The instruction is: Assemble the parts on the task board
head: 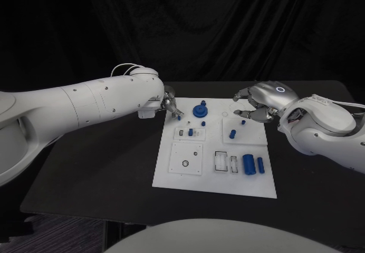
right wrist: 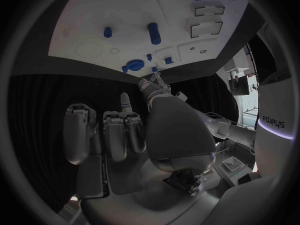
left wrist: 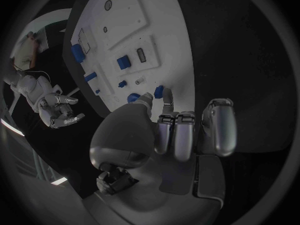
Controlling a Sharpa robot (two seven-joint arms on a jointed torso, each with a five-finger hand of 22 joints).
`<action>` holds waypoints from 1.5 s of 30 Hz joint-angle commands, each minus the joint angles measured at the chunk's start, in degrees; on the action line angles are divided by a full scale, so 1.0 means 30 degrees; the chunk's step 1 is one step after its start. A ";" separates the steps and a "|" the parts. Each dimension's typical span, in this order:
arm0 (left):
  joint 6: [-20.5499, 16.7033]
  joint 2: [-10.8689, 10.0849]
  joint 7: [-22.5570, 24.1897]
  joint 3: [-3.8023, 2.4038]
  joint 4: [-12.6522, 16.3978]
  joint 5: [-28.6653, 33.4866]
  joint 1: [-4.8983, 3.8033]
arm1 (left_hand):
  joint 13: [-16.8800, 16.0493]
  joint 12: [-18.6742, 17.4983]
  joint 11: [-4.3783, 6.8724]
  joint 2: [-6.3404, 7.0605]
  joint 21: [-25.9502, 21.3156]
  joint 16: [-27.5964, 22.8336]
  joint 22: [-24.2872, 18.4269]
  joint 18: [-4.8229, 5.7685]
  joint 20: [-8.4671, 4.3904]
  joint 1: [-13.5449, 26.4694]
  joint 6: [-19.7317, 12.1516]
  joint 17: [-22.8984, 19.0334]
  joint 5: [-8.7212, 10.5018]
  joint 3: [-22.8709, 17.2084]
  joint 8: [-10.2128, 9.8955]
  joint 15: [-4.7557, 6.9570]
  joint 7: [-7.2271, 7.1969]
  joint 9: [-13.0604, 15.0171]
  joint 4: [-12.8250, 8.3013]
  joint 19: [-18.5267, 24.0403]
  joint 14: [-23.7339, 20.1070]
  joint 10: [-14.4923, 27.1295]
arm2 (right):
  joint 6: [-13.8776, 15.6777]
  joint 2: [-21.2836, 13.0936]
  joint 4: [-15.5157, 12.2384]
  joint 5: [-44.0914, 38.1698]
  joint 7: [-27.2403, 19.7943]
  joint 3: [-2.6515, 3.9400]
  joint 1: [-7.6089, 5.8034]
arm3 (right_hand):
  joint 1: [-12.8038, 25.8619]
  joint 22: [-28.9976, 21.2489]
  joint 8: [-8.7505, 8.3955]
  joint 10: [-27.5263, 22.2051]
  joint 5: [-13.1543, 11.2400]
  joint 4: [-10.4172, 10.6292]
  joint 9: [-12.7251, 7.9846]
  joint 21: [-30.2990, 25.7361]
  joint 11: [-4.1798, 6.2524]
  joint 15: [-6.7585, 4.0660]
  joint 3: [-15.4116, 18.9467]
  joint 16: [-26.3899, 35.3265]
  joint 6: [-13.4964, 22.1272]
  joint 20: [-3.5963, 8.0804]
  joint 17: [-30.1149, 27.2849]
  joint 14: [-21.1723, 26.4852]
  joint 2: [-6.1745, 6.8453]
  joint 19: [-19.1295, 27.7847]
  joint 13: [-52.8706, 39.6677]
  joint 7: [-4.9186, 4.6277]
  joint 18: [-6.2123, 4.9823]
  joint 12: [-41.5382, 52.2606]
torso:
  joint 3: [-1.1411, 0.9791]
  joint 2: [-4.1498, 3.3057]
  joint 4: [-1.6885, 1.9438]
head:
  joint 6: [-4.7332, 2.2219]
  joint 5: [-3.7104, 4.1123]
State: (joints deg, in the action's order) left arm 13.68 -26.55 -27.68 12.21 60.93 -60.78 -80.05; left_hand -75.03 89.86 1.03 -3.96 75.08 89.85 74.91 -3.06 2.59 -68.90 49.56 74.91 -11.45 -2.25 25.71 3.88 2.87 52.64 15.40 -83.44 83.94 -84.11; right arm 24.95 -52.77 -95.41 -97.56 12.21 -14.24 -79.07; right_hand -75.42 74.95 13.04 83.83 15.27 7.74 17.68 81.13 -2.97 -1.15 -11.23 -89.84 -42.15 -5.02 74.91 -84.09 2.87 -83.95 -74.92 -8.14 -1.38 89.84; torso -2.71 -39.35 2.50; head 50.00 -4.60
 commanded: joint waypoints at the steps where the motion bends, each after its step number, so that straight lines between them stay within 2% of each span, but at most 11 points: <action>1: 0.0162 0.0067 0.0302 -0.0021 -0.0034 0.0162 0.0065 | -0.4991 0.0048 -0.0140 -0.0011 -0.0134 0.0049 0.3495 -0.0134 0.0087 -0.0168 0.0046 0.5031 -0.0141 -0.0008 -0.0123 -0.0139 0.0145 -0.0038 -0.0095 0.0118 0.2019 -0.1964 | -0.0020 -0.0034 -0.0053 -0.0116 0.0231 0.0014 0.0031 | -0.0136 0.3994 0.0019 0.2057 0.0089 -0.0028 -0.0028 -0.0067 -0.0058 0.0093 -0.0122 0.0065 -0.0151 -0.0087 0.4810 -0.1905 -0.0026 -0.0679 -0.5027 -0.0014 -0.0303 0.0052 | -0.0004 0.0004 -0.0002 | 0.0000 0.0017; 28: 0.0167 0.0212 0.0785 -0.0021 -0.0350 0.0164 0.0157 | -0.4991 0.0048 -0.0273 -0.0085 -0.0390 0.0049 0.3429 -0.0182 0.0188 -0.0194 0.0008 0.5031 -0.0305 -0.0052 -0.0801 -0.0253 0.0289 -0.0275 -0.0045 0.0273 0.2019 -0.1964 | -0.0264 0.0027 -0.0054 -0.0116 0.0321 0.0014 0.0030 | -0.0130 0.3992 0.0012 0.2057 0.0162 -0.0010 -0.0066 -0.0079 -0.0059 0.0094 -0.0133 0.0071 -0.0178 -0.0087 0.4799 -0.1902 -0.0021 -0.0675 -0.5027 -0.0016 -0.0305 0.0052 | -0.0002 0.0001 0.0002 | 0.0000 0.0040; 36: 0.0279 0.0294 0.0813 -0.0021 -0.0467 0.0164 0.0167 | -0.4991 0.0048 -0.0327 -0.0097 -0.0473 0.0049 0.3410 -0.0199 0.0254 -0.0346 0.0075 0.5031 -0.0722 -0.0144 -0.1183 -0.0316 0.0340 -0.0386 -0.0136 0.0336 0.2019 -0.1964 | -0.0361 0.0041 -0.0048 -0.0116 0.0367 0.0014 0.0030 | -0.0129 0.3992 0.0011 0.2057 0.0168 -0.0007 -0.0071 -0.0078 -0.0058 0.0094 -0.0135 0.0071 -0.0183 -0.0087 0.4799 -0.1902 -0.0021 -0.0676 -0.5027 -0.0017 -0.0305 0.0052 | -0.0002 0.0000 0.0002 | 0.0000 0.0011; 43: 0.0425 0.0392 0.0796 -0.0021 -0.0602 0.0165 0.0191 | -0.4991 0.0048 -0.0345 -0.0112 -0.0498 0.0049 0.3405 -0.0208 0.0291 -0.0495 0.0178 0.5031 -0.1282 -0.0270 -0.1480 -0.0343 0.0352 -0.0447 -0.0227 0.0364 0.2019 -0.1964 | -0.0417 0.0060 -0.0054 -0.0116 0.0381 0.0014 0.0030 | -0.0134 0.3990 0.0013 0.2057 0.0178 -0.0006 -0.0077 -0.0085 -0.0055 0.0093 -0.0142 0.0072 -0.0194 -0.0086 0.4797 -0.1901 -0.0026 -0.0673 -0.5027 -0.0015 -0.0306 0.0052 | -0.0005 0.0005 0.0000 | 0.0000 0.0029; 45: 0.0463 0.0410 0.0784 -0.0021 -0.0630 0.0165 0.0204 | -0.4991 0.0048 -0.0362 -0.0114 -0.0513 0.0049 0.3401 -0.0212 0.0306 -0.0563 0.0179 0.5031 -0.1607 -0.0356 -0.1695 -0.0356 0.0375 -0.0498 -0.0262 0.0379 0.2019 -0.1964 | -0.0433 0.0063 -0.0051 -0.0116 0.0383 0.0014 0.0030 | -0.0139 0.3991 0.0014 0.2057 0.0188 -0.0008 -0.0081 -0.0083 -0.0053 0.0092 -0.0148 0.0072 -0.0202 -0.0086 0.4797 -0.1901 -0.0030 -0.0674 -0.5027 -0.0013 -0.0306 0.0052 | -0.0010 0.0004 -0.0001 | 0.0000 0.0009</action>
State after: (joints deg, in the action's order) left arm 14.15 -25.48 -26.20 12.20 59.12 -60.64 -79.57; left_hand -75.03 89.86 0.29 -4.37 73.78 89.85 74.91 -3.05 3.39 -69.92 49.97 74.91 -15.90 -3.04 20.93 3.23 3.70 51.23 14.62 -82.63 84.13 -84.04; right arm 24.11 -52.59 -95.45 -97.56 12.31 -14.24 -79.07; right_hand -75.41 74.93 13.04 83.83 15.52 7.74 17.52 81.13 -2.97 -1.15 -11.23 -89.84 -42.35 -5.02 74.91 -84.09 2.88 -83.95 -74.94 -8.35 -1.38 89.85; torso -2.72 -39.34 2.50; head 50.00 -4.54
